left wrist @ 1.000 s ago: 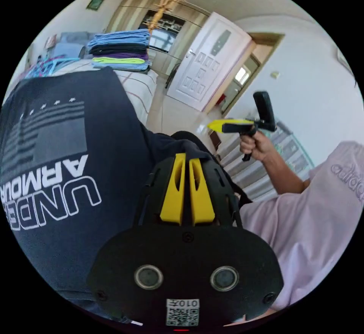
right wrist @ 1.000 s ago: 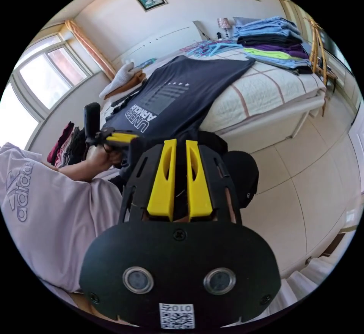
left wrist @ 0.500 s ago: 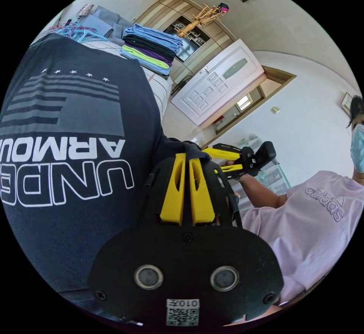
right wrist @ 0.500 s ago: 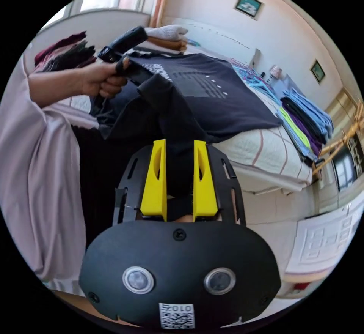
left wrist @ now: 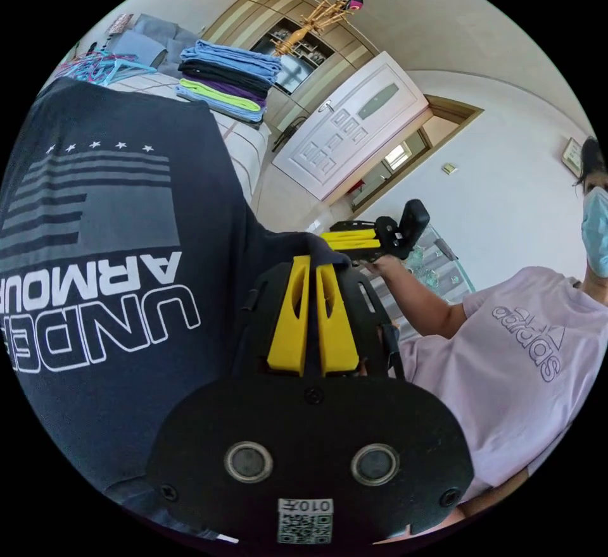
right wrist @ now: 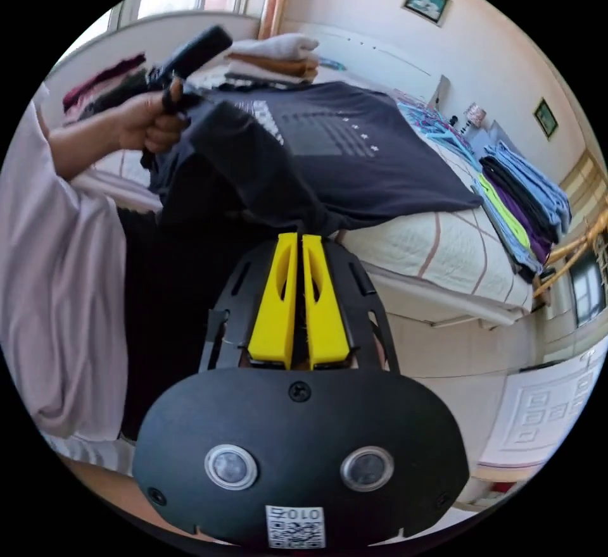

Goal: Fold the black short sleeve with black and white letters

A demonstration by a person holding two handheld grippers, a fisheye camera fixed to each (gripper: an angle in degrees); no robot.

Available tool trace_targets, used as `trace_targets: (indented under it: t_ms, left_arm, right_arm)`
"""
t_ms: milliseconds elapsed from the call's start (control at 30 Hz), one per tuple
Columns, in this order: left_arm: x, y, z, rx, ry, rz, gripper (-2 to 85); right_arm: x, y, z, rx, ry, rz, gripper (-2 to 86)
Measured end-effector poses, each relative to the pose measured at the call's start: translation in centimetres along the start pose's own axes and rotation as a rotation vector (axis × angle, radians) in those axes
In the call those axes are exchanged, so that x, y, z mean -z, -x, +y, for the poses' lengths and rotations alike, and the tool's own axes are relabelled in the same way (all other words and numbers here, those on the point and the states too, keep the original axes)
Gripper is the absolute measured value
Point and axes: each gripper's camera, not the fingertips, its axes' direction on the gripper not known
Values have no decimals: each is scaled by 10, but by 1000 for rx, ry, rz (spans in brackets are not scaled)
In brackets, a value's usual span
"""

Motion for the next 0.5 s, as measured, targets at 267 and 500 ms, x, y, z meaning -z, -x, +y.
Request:
trace_targets:
  t_ms: [267, 500]
  left_arm:
    - [43, 74, 0, 152, 15, 88, 0]
    - [78, 172, 51, 477, -143, 146, 42]
  right_arm:
    - [26, -94, -107, -8, 75, -274, 36]
    - [-80, -133, -269, -75, 406, -205, 35]
